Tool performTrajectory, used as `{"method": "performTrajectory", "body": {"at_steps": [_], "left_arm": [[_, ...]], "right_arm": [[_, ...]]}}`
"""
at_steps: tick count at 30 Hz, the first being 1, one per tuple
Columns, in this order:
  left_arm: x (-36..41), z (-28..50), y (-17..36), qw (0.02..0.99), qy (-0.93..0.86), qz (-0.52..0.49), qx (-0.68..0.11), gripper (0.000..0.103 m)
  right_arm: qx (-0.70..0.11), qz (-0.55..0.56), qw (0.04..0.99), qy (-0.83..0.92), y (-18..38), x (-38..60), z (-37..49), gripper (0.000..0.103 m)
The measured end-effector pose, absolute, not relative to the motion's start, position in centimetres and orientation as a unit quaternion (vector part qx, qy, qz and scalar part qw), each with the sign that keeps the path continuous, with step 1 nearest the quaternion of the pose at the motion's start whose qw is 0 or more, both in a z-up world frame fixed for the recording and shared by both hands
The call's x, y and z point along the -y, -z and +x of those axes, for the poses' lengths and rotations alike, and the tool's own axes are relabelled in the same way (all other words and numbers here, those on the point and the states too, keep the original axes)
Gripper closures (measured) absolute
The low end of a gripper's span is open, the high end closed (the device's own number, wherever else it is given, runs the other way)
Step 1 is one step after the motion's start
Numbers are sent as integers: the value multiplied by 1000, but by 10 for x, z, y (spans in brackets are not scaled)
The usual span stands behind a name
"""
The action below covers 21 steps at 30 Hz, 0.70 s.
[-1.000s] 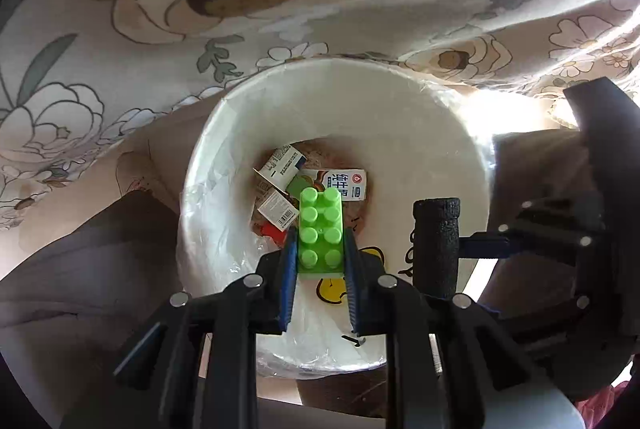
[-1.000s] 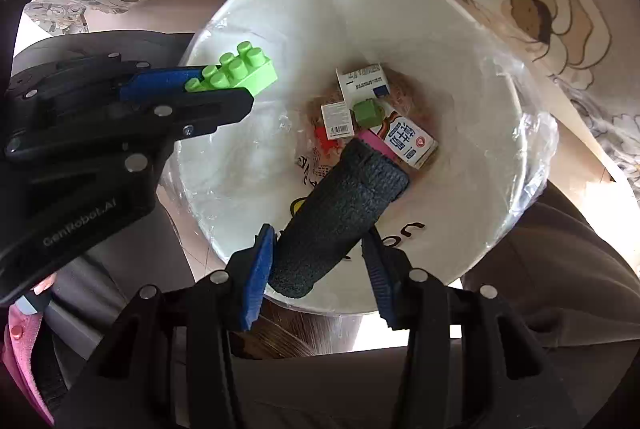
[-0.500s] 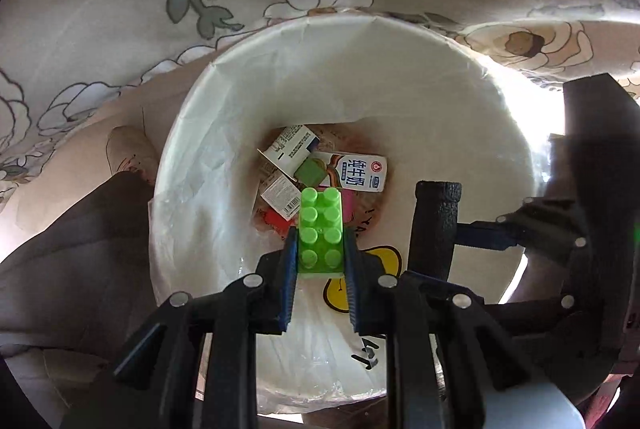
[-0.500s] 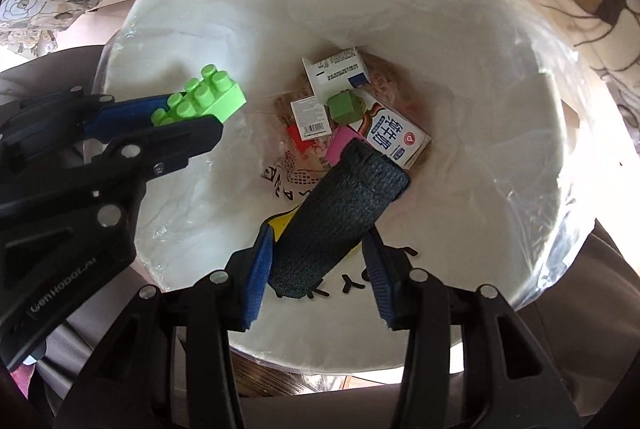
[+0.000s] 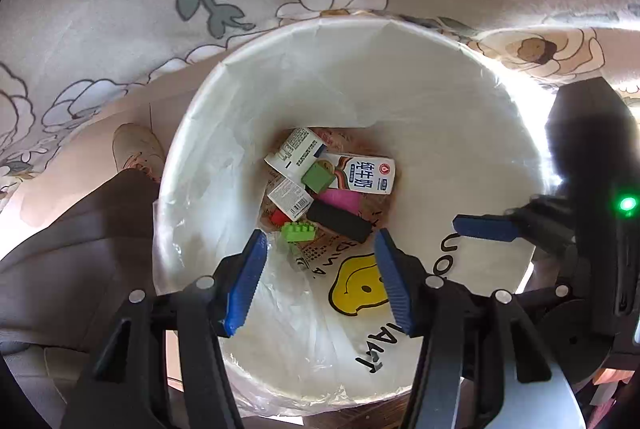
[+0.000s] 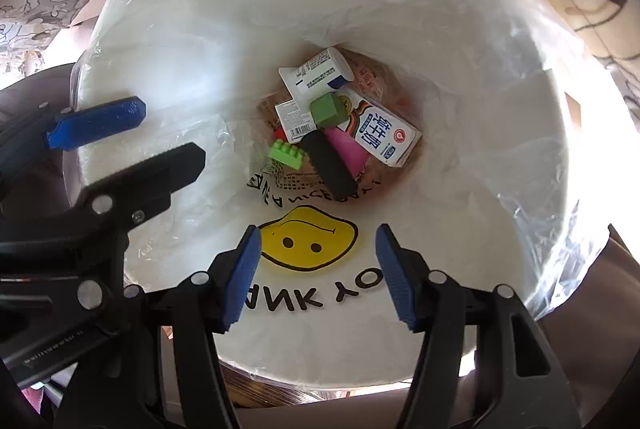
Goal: Collect trash
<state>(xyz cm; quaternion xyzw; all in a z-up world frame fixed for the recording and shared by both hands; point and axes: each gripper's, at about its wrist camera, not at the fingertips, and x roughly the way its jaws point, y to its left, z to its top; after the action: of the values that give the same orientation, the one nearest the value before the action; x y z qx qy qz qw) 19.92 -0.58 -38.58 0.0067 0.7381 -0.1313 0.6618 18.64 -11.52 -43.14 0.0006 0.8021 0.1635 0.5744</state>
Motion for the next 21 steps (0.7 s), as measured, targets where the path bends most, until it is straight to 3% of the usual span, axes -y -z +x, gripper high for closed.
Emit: {"method": "performTrajectory", "body": {"at_steps": [21], "left_arm": [[-4, 183, 337, 702, 135, 1, -699, 45]], "right_arm": [[-769, -1, 618, -164, 384, 120, 176, 43]]}}
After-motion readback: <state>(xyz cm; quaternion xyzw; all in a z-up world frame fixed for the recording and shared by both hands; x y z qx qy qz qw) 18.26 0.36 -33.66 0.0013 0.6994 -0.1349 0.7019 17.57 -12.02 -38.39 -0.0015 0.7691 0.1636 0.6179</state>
